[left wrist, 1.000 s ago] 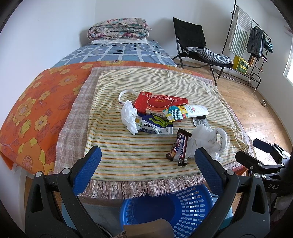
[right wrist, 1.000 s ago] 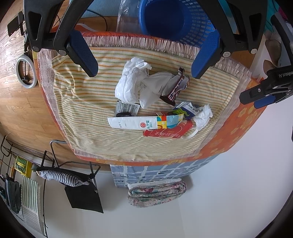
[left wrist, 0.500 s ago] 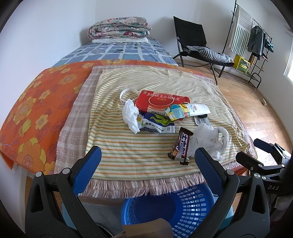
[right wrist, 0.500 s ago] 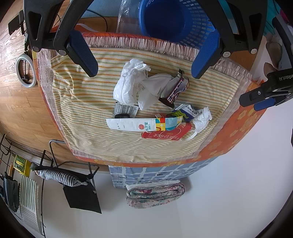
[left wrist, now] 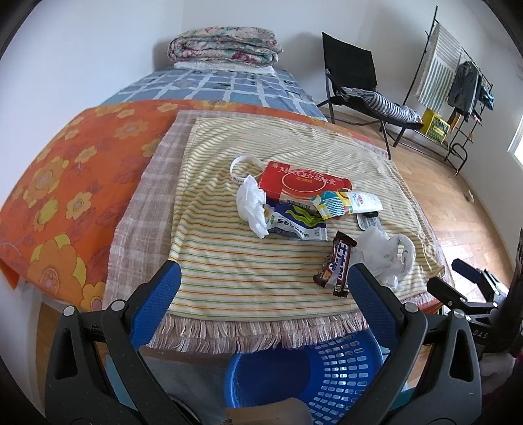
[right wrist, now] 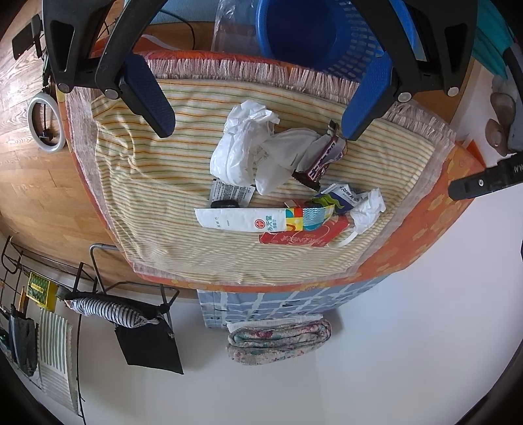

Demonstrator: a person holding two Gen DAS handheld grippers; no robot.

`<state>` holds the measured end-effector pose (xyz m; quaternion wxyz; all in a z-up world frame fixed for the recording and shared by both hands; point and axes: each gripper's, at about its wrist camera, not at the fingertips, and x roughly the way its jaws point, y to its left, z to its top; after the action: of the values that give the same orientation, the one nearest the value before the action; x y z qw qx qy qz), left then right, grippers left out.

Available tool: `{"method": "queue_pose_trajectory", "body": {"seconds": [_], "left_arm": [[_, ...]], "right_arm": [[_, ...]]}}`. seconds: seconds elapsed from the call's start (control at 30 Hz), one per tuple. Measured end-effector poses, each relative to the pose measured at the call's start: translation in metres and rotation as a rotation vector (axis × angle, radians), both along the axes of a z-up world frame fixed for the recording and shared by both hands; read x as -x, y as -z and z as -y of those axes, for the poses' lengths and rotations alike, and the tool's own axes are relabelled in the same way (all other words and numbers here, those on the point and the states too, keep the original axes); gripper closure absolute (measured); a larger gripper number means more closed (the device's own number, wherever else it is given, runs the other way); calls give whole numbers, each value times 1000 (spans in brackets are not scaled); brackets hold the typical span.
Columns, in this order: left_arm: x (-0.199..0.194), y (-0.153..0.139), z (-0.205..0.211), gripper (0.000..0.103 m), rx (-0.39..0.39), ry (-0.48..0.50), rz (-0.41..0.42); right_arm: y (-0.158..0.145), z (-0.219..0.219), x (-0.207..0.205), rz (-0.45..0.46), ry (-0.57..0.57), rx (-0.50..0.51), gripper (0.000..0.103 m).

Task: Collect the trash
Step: 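Grasp the chocolate bar wrapper with the left tool while the right tool grasps the white plastic bag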

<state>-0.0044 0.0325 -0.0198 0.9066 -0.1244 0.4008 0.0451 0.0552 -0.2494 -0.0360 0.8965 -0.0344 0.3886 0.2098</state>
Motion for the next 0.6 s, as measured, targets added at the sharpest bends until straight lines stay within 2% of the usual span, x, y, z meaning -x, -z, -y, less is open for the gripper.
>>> {"method": "queue_pose_trajectory", "body": {"seconds": [0.3, 0.47, 0.6], "left_arm": [[-19, 3, -4, 1, -3, 15, -51], [-32, 15, 6, 11, 29, 69, -97], [-42, 24, 26, 19, 44, 154, -133]], "right_arm": [[14, 3, -17, -76, -23, 27, 1], [24, 10, -40, -193, -32, -34, 6], [29, 15, -62, -253, -33, -88, 15]]}}
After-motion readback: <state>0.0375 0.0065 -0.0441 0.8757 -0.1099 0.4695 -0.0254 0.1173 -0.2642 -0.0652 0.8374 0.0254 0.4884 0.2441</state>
